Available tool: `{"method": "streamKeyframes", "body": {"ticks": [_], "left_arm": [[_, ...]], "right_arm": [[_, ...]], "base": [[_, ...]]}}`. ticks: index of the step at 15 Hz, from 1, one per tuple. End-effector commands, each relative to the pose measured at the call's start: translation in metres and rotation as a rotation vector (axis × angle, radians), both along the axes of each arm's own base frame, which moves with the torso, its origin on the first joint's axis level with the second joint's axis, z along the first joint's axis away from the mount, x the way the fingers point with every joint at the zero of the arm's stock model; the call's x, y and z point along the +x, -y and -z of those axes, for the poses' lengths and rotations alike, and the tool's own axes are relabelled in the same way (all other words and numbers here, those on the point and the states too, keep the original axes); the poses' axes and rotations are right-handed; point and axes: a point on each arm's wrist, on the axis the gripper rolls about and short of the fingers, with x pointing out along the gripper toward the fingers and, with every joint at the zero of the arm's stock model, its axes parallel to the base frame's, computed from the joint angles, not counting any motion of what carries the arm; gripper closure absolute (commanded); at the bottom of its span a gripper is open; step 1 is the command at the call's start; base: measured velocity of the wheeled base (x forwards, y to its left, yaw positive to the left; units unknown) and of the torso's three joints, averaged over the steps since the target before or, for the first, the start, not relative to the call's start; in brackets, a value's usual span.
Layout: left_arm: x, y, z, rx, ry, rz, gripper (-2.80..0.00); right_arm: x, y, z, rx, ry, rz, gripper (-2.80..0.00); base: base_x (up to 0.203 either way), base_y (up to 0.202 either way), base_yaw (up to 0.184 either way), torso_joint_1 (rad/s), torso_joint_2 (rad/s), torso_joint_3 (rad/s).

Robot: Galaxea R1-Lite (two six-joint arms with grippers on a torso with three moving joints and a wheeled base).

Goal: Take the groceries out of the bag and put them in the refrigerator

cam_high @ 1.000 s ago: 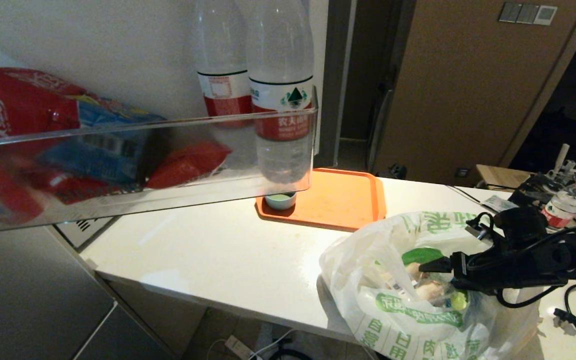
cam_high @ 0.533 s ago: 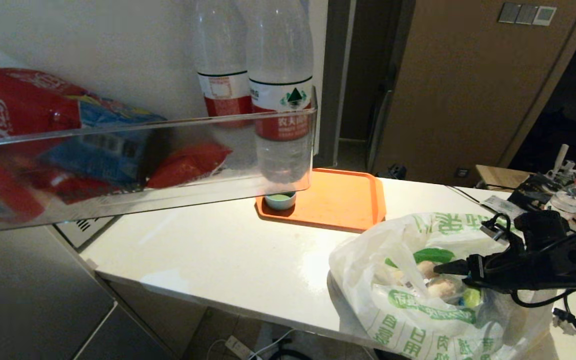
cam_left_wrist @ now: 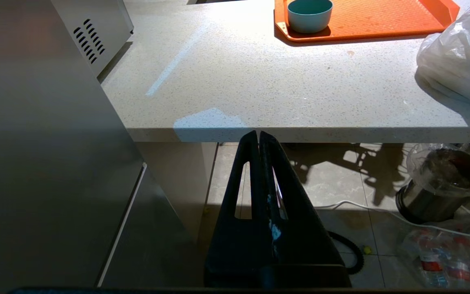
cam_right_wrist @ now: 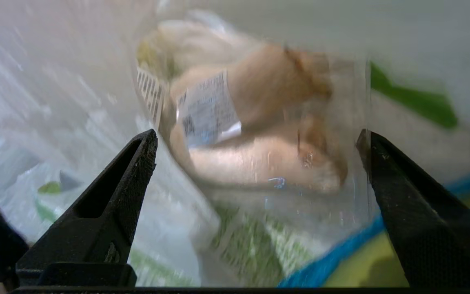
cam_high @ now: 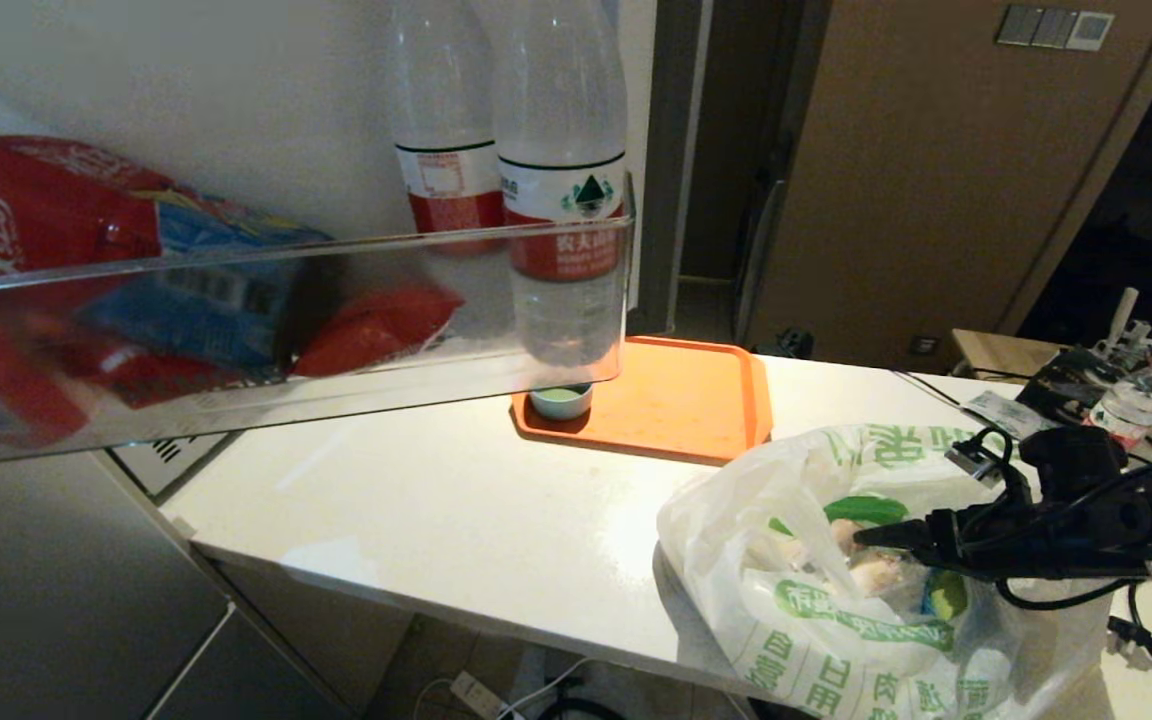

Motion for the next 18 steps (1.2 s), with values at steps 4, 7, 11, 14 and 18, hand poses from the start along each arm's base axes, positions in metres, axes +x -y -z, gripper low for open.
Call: {"method": "streamKeyframes", "body": {"ticks": [4, 7, 11, 14, 18], "left_arm": [[0.000, 0.000, 0.000, 0.001, -0.002, 0.000, 0.00], [0.000, 0.000, 0.000, 0.001, 0.000, 0.000, 0.00], [0.000, 0.000, 0.000, 0.000, 0.000, 0.000, 0.00], [0.000, 0.000, 0.000, -0.002, 0.000, 0.000, 0.00], [0.000, 0.000, 0.000, -0.006, 0.004, 0.000, 0.00]], "right_arm": [[0.015, 0.003, 0.021, 0.008, 0.056, -0.016, -2.80], [0.013, 0.002, 0.018, 0.008, 0.058, -0.019, -2.80], [0.011, -0.004, -0.001, 0.002, 0.099, -0.029, -2.80], [-0.002, -0.016, -0.036, 0.001, 0.129, -0.056, -2.80], [-0.033, -0.039, -0.077, 0.025, 0.120, -0.094, -2.80]], "base": [[0.000, 0.000, 0.000, 0.000, 0.00, 0.000], [0.000, 0.000, 0.000, 0.000, 0.00, 0.000], [0.000, 0.000, 0.000, 0.000, 0.00, 0.000], [0.000, 0.000, 0.000, 0.000, 0.00, 0.000], [0.000, 0.000, 0.000, 0.000, 0.00, 0.000]]}}
